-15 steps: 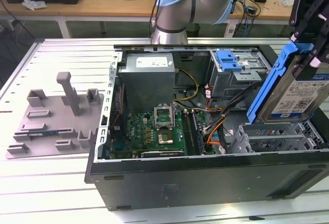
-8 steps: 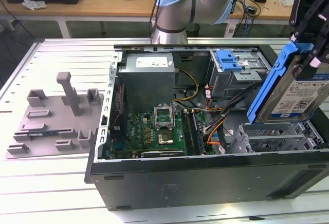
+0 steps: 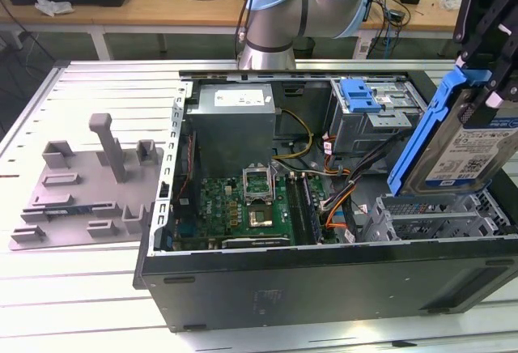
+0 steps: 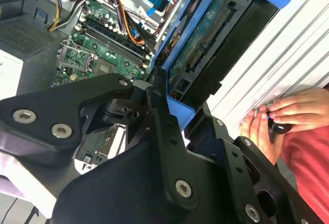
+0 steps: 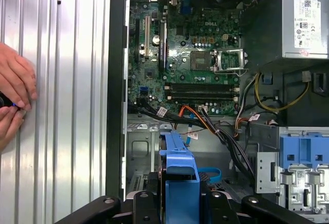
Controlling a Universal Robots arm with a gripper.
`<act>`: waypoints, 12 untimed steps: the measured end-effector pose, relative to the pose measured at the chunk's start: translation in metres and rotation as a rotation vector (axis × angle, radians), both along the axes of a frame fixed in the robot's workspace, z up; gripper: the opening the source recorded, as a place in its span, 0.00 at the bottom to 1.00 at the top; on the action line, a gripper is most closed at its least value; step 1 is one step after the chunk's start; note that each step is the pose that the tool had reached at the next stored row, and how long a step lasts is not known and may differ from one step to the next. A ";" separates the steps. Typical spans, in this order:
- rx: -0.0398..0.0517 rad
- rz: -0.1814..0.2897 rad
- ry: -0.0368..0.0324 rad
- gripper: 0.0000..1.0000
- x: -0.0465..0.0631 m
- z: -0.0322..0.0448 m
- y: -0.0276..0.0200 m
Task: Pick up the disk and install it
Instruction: 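Insert the disk into the insertion slot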
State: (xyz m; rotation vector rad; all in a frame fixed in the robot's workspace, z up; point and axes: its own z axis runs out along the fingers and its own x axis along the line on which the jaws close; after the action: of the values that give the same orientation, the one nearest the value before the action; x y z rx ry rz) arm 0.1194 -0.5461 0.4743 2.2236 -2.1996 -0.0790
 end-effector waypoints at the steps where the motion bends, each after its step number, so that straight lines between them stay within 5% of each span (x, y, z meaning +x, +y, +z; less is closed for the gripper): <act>1: 0.0000 0.000 0.0001 0.37 0.000 -0.0003 0.0000; 12: 0.0001 0.000 0.0001 0.37 0.001 -0.0037 -0.0012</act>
State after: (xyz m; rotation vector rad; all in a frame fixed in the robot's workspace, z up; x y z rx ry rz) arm 0.1204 -0.5474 0.4706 2.2236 -2.1996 -0.0792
